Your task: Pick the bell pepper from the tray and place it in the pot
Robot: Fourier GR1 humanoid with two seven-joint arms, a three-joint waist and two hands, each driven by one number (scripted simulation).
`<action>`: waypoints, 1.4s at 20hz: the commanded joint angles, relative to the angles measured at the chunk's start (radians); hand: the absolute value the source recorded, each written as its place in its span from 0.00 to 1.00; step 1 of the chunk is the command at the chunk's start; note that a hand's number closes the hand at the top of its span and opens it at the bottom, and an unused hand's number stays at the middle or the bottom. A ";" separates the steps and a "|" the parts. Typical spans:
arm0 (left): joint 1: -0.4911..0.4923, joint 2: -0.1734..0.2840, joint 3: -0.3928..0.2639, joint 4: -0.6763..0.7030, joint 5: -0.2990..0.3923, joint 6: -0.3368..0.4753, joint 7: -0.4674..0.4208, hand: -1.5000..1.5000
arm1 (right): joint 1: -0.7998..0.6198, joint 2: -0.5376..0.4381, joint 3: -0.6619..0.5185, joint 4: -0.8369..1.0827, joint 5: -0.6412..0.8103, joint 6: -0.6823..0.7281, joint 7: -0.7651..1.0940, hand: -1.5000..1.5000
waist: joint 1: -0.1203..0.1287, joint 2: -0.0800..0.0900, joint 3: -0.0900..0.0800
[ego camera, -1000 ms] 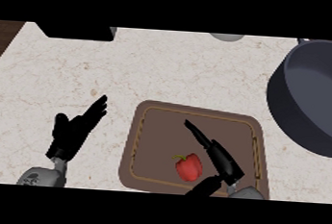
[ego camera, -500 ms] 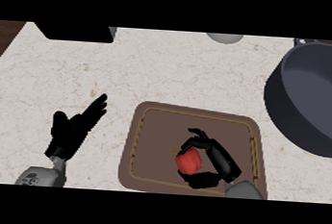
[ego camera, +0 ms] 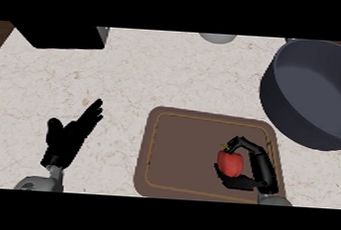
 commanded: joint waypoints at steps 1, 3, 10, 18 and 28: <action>0.029 0.016 0.038 -0.007 0.008 0.023 -0.002 0.50 | 0.134 -0.121 -0.288 0.025 -0.168 -0.085 0.021 1.00 | -0.092 0.023 0.013; 0.027 0.008 0.033 -0.010 0.004 0.029 0.003 0.50 | 0.161 -0.178 -0.376 0.016 -0.202 -0.116 0.029 1.00 | -0.069 0.028 0.011; 0.033 -0.017 -0.048 -0.068 -0.021 -0.004 0.022 0.50 | 0.290 -0.317 -0.580 0.040 -0.303 -0.101 -0.007 1.00 | 0.045 0.031 0.010; -0.053 -0.040 -0.023 0.039 -0.035 -0.005 0.005 0.50 | 0.396 -0.365 -0.611 -0.197 -0.240 -0.186 0.127 1.00 | 0.059 0.034 0.008; 0.000 -0.015 -0.027 -0.015 -0.031 -0.048 0.010 0.50 | 0.344 -0.525 -0.543 -0.572 -0.036 -0.290 0.678 1.00 | 0.073 0.035 0.007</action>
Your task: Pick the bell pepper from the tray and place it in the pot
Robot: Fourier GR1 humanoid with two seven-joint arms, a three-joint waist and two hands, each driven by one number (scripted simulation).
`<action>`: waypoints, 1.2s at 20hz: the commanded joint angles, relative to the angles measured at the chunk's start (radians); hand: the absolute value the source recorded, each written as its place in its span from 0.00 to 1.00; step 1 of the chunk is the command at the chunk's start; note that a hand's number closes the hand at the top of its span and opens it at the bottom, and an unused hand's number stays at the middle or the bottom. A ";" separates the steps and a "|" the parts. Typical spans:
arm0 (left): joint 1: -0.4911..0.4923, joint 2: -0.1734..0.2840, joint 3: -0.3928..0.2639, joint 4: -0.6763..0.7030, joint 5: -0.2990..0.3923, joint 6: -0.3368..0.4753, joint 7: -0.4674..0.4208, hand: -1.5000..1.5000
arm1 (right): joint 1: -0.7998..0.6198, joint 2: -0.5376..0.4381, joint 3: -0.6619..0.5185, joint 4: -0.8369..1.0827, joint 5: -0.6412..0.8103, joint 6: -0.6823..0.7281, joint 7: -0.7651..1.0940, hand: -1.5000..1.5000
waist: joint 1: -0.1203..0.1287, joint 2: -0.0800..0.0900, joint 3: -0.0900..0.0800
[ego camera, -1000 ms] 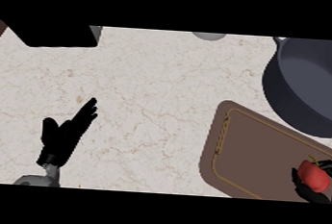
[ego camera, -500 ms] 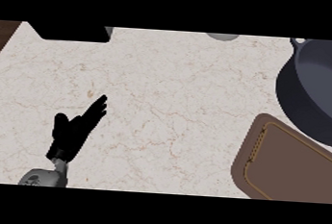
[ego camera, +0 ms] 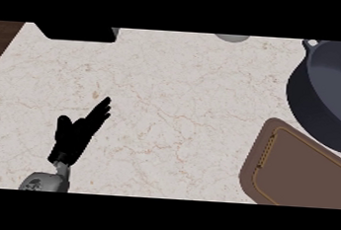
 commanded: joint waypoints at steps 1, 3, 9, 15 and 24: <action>-0.021 0.027 0.025 0.002 0.033 -0.048 0.035 0.50 | -0.111 -0.085 0.032 -0.034 0.102 -0.033 0.210 1.00 | 0.009 0.001 0.001; 0.020 -0.017 -0.019 -0.042 -0.020 0.012 0.013 0.50 | -0.117 -0.113 0.059 -0.142 0.139 -0.014 0.355 1.00 | 0.008 0.000 0.000; -0.025 -0.021 -0.006 0.068 -0.026 -0.016 -0.043 0.50 | -0.360 -0.237 0.157 0.036 0.229 0.102 0.497 1.00 | 0.016 0.004 0.001; -0.021 -0.006 0.012 0.049 -0.015 -0.032 -0.036 0.50 | -0.602 -0.293 0.252 0.299 0.315 0.191 0.519 1.00 | 0.024 0.005 0.002; -0.018 -0.011 -0.001 0.047 -0.020 -0.047 -0.051 0.50 | -0.827 -0.291 0.509 0.542 0.629 0.260 0.688 1.00 | 0.055 0.011 0.001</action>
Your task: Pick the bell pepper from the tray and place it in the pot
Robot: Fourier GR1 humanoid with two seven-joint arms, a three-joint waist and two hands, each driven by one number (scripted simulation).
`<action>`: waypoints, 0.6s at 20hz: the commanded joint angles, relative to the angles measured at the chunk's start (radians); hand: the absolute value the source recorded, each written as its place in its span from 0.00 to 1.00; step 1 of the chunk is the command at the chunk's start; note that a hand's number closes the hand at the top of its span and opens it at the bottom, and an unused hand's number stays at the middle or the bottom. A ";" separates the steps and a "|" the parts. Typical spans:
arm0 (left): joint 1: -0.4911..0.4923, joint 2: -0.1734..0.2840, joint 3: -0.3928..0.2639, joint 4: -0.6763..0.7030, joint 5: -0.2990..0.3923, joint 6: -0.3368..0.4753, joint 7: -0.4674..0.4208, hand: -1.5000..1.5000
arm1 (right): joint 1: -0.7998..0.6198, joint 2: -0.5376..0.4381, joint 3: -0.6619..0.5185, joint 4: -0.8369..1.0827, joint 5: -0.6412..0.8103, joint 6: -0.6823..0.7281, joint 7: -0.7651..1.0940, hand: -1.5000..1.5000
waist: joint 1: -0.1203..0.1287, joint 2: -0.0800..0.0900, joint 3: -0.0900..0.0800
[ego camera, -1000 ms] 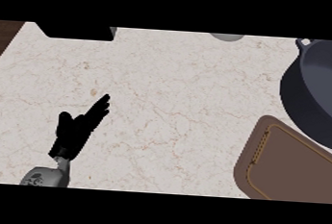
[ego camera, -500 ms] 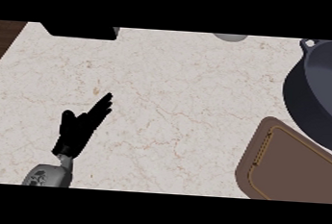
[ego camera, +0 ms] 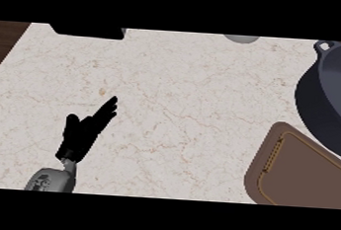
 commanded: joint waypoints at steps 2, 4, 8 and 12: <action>0.001 0.008 -0.002 0.016 -0.001 -0.023 -0.016 0.50 | -0.154 0.007 0.113 0.212 0.144 0.077 0.057 1.00 | 0.007 0.003 0.000; 0.003 0.021 0.003 -0.052 0.023 -0.038 0.037 0.50 | -0.199 0.088 0.109 0.320 0.118 0.109 0.090 1.00 | 0.028 0.005 0.002; -0.036 -0.008 0.002 0.001 0.002 -0.001 0.032 0.50 | -0.275 0.122 0.041 0.470 0.041 0.236 0.183 1.00 | 0.015 0.008 0.002; 0.008 0.004 0.002 -0.034 0.005 -0.018 0.014 0.50 | -0.352 0.110 0.050 0.648 0.080 0.278 0.073 0.00 | 0.003 0.003 0.002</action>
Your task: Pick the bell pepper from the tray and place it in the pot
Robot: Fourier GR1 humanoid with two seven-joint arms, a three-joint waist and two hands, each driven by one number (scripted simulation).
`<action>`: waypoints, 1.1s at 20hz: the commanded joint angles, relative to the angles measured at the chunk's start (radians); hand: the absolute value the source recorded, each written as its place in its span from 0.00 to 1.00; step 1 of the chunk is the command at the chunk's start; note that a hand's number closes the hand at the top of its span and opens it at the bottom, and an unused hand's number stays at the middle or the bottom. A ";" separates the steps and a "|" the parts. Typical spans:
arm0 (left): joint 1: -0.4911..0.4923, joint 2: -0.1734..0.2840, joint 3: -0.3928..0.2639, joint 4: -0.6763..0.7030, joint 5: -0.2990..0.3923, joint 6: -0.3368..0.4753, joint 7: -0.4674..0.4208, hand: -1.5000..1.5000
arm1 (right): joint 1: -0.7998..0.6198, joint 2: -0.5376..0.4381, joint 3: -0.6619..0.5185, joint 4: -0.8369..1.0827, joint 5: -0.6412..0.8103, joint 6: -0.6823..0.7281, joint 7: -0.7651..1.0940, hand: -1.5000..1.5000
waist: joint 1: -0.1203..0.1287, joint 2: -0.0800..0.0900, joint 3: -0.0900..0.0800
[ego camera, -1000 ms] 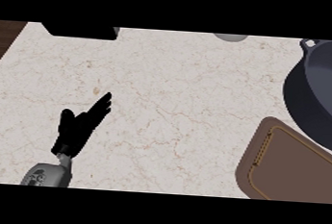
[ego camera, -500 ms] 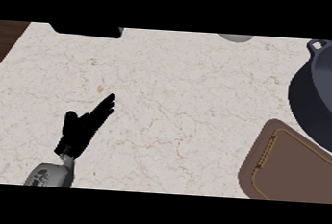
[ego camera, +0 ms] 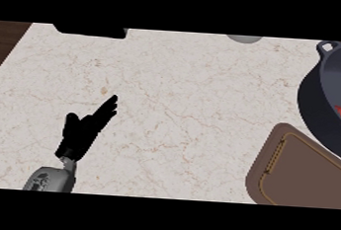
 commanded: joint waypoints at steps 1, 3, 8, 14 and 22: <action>-0.023 -0.012 0.015 -0.019 0.010 0.017 0.043 0.50 | -0.115 0.045 -0.023 0.199 0.020 -0.032 -0.069 0.00 | -0.007 0.000 0.001; 0.000 -0.002 0.007 -0.020 0.005 0.005 0.034 0.50 | -0.081 0.053 -0.088 0.127 -0.039 -0.150 -0.151 0.00 | -0.012 -0.001 0.002; -0.001 0.014 0.029 -0.011 0.025 -0.012 0.021 0.50 | -0.115 0.090 -0.239 0.037 -0.154 -0.410 -0.262 0.00 | -0.017 -0.002 0.004; -0.023 -0.008 0.025 0.002 0.009 0.018 0.036 0.50 | -0.124 0.088 -0.393 0.000 -0.242 -0.666 -0.355 0.00 | -0.036 -0.005 0.001; -0.017 0.001 0.052 0.010 0.010 0.027 0.031 0.50 | 0.026 0.020 -0.584 -0.099 -0.440 -0.658 -0.569 0.00 | -0.065 -0.015 -0.001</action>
